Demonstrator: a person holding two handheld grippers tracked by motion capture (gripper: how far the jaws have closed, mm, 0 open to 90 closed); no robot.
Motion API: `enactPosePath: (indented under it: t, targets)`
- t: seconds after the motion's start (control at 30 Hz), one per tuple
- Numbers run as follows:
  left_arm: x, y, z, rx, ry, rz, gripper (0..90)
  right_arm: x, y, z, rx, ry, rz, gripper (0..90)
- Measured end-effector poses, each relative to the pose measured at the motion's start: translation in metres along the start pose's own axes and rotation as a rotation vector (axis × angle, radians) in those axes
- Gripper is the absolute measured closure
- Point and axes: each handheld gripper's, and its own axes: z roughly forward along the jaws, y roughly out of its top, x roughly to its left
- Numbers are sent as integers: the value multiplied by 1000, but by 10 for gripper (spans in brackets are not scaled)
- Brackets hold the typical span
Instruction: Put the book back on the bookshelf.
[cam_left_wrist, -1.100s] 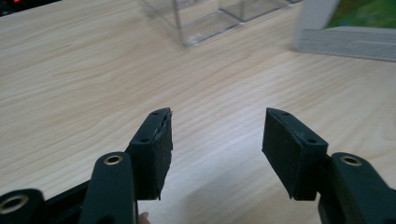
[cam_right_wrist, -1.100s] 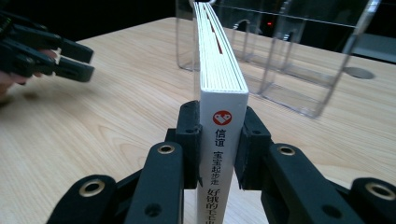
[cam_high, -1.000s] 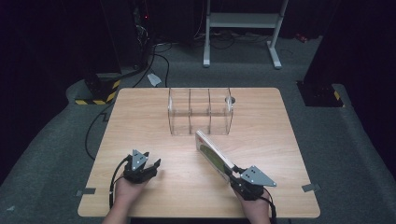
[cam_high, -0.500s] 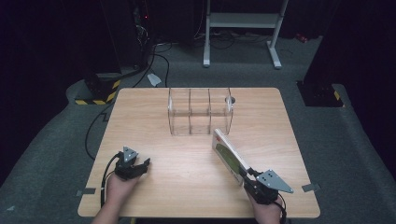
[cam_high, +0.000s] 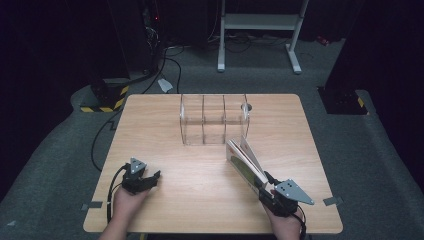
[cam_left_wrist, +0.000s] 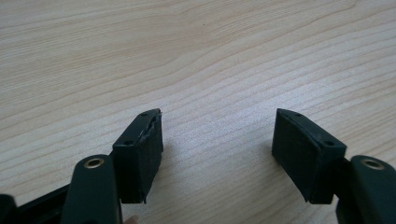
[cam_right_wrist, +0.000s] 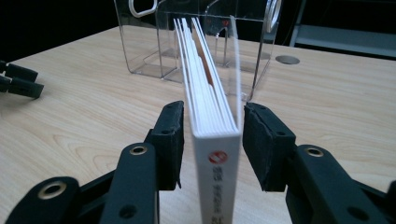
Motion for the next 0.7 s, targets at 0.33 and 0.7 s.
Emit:
enactPosePath:
  t: [0.33, 0.7]
  targets:
    - [0, 0, 0, 2, -18, -8, 334, 4, 4, 7, 20, -44, -14, 586]
    - [-1, -1, 0, 4, -27, -14, 334, 6, 6, 5, 18, -21, 19, 709]
